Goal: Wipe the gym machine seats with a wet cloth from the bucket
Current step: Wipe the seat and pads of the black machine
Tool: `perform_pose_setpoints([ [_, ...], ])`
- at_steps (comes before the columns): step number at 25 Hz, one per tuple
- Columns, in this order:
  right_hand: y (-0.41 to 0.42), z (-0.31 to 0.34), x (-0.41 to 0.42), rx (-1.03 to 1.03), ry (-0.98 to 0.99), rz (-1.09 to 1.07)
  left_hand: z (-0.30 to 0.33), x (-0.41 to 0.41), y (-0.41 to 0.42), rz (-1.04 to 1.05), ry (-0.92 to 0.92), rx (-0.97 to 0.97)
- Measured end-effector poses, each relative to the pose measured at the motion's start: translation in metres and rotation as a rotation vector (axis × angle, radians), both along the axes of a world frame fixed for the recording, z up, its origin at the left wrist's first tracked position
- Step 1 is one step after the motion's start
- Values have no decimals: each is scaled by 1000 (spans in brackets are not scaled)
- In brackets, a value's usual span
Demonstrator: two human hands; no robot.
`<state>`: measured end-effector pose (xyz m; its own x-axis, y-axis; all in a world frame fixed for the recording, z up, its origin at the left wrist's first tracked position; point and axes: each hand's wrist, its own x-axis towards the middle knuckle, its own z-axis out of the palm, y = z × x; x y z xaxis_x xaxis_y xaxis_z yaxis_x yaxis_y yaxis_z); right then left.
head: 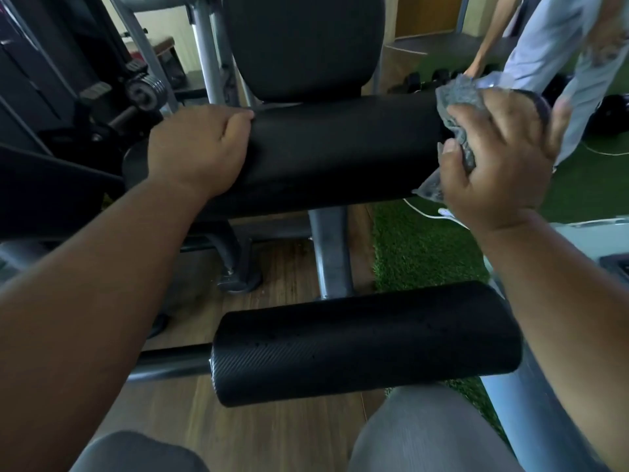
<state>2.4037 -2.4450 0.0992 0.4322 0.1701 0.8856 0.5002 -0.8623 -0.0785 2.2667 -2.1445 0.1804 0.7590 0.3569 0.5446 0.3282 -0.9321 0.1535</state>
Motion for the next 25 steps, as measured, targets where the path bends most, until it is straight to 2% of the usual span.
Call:
perform_pose_setpoints([
  [3, 49, 12, -24, 57, 53, 53, 0, 0, -5, -4, -26, 39],
  [7, 145, 20, -81, -158, 52, 268, 0, -5, -2, -23, -10, 2],
  [9, 139, 23, -78, -307, 20, 319, 1, -7, -1, -41, -1, -26],
  [11, 105, 27, -60, -355, -9, 306, 1, -7, 1, -50, 16, -18],
  [15, 41, 20, -34, -123, 125, 111, -1, -5, 1, -47, 1, 11],
  [18, 74, 16, -51, 40, 219, 14, -3, -5, 1, -44, -95, 5],
  [20, 125, 19, -80, -14, 234, 128, -4, -6, 3, -172, -240, -172],
  [22, 179, 19, -116, -191, 246, 253, -2, -11, 6, -385, -454, -526],
  [23, 200, 21, -132, -246, 253, 308, -2, -17, 7, -439, -545, -634],
  [25, 217, 29, -143, -309, 268, 415, -9, -36, 5, -421, -560, -620],
])
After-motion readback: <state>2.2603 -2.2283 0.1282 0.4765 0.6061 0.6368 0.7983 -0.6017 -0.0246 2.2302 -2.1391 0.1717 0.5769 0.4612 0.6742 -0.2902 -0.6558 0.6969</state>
